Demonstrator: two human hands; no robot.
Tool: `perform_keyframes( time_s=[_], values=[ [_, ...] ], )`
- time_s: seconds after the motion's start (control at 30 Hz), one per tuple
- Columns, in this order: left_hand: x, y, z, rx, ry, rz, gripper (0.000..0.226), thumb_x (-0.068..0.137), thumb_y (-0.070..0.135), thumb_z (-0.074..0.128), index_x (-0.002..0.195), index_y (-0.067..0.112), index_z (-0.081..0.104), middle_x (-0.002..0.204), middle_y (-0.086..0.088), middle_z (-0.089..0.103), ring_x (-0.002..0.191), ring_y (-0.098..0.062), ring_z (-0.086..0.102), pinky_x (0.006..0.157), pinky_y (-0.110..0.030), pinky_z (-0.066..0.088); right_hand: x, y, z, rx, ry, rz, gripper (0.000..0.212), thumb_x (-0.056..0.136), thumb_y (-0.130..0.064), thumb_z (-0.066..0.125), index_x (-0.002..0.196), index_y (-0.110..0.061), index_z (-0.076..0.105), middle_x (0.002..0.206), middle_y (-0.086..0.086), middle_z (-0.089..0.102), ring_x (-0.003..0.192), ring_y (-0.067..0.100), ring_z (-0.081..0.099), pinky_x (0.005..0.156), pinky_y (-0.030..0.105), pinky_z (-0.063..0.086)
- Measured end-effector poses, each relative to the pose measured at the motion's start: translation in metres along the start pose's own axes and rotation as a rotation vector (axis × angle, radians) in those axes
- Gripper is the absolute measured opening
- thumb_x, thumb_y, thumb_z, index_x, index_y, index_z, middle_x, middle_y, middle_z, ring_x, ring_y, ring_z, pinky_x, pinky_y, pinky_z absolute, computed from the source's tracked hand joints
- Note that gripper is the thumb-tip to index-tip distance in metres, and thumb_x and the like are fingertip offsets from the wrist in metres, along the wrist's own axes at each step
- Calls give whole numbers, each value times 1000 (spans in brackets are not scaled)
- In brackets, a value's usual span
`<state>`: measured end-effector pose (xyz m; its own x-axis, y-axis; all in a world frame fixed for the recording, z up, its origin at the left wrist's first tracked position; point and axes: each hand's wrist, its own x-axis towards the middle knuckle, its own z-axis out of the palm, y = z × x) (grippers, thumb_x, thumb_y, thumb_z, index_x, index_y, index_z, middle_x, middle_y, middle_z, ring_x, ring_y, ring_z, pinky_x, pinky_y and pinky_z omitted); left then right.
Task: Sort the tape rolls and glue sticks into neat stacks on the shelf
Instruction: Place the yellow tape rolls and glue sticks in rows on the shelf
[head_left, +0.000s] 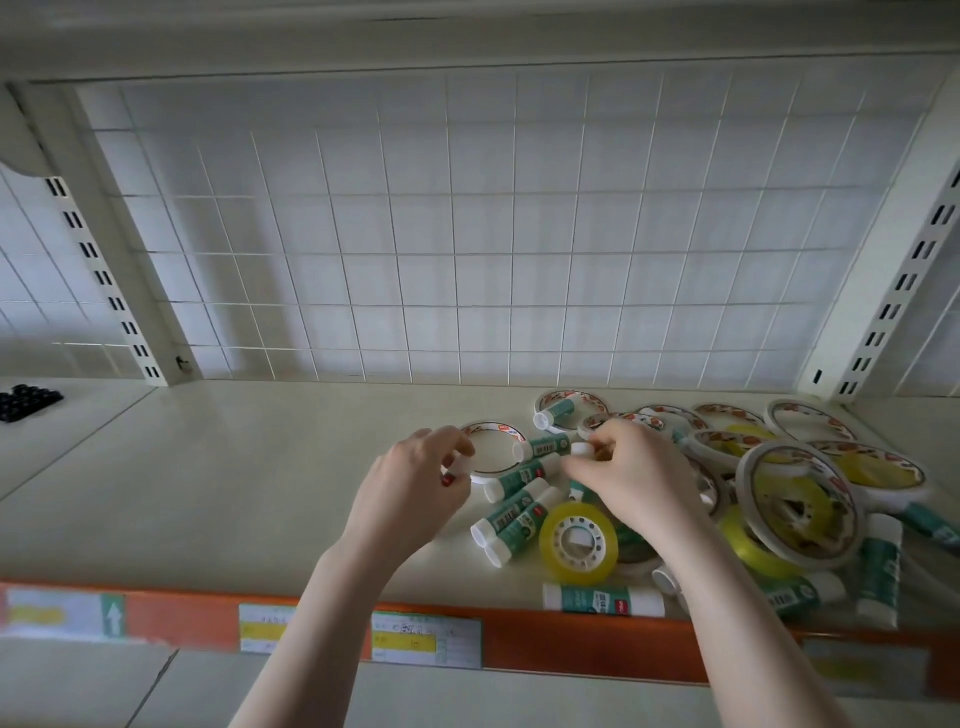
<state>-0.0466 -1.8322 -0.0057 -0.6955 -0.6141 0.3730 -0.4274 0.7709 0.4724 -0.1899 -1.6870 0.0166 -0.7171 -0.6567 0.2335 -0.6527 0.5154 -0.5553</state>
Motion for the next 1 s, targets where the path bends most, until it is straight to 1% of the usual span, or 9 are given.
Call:
perform_keyframes(
  time_s=[0.1, 0.2, 0.37, 0.47, 0.53, 0.63, 0.8, 0.9, 1.0],
  values=[
    [-1, 2, -5, -21, 64, -12, 14, 83, 19, 59, 94, 27, 61, 85, 11, 60, 71, -11, 59, 68, -28, 48, -1, -2, -4, 104, 84, -61, 16, 83, -30, 67, 93, -21, 59, 73, -17, 53, 66, -1, 49, 53, 13, 34],
    [-3, 5, -11, -49, 121, -28, 11, 83, 20, 61, 92, 26, 60, 81, 10, 60, 68, -7, 59, 66, -28, 49, -2, -4, -4, 190, 229, -142, 10, 81, -20, 69, 86, -19, 61, 75, -11, 62, 67, 8, 58, 55, 17, 41],
    [-12, 3, -21, -67, 216, -75, 16, 82, 18, 63, 97, 21, 60, 83, 9, 62, 67, -7, 60, 66, -29, 50, -3, -9, 3, 189, 408, -321, 14, 77, -11, 71, 80, -18, 59, 67, -6, 62, 56, 14, 58, 50, 14, 39],
    [-20, -4, -33, -68, 284, -69, 16, 80, 12, 66, 96, 17, 66, 85, 7, 62, 66, -7, 61, 66, -33, 52, -3, -19, 9, 200, 420, -416, 15, 76, -10, 70, 80, -18, 58, 67, -8, 62, 53, 14, 57, 48, 13, 39],
    [-24, -13, -44, -64, 299, -64, 17, 77, 10, 68, 93, 16, 67, 84, 8, 62, 65, -6, 61, 66, -33, 53, -4, -29, 17, 200, 425, -461, 15, 75, -8, 72, 79, -16, 59, 67, -7, 62, 53, 14, 58, 46, 24, 45],
    [-30, -30, -65, -78, 321, -87, 20, 74, 8, 71, 91, 18, 67, 83, 9, 62, 67, -4, 62, 68, -32, 53, -8, -52, 32, 213, 394, -454, 17, 73, -8, 75, 81, -15, 63, 67, -6, 64, 55, 15, 60, 46, 31, 49],
    [-44, -81, -108, -99, 378, -110, 20, 72, 7, 72, 87, 20, 67, 80, 9, 63, 65, -4, 62, 68, -30, 53, -15, -109, 72, 265, 340, -436, 18, 69, -8, 76, 77, -15, 62, 64, -7, 63, 57, 20, 61, 53, 26, 37],
    [-55, -127, -141, -103, 395, -114, 22, 71, 8, 74, 87, 21, 66, 79, 9, 63, 70, -4, 61, 69, -27, 52, -19, -158, 105, 281, 306, -433, 17, 70, -9, 75, 80, -16, 62, 64, -13, 57, 61, 21, 61, 57, 28, 37],
    [-63, -179, -179, -100, 401, -105, 23, 70, 9, 75, 86, 23, 65, 78, 10, 62, 69, -3, 61, 68, -24, 51, -23, -211, 140, 312, 242, -401, 15, 74, -13, 73, 84, -18, 63, 68, -11, 60, 67, 20, 62, 62, 31, 43]
  ],
)
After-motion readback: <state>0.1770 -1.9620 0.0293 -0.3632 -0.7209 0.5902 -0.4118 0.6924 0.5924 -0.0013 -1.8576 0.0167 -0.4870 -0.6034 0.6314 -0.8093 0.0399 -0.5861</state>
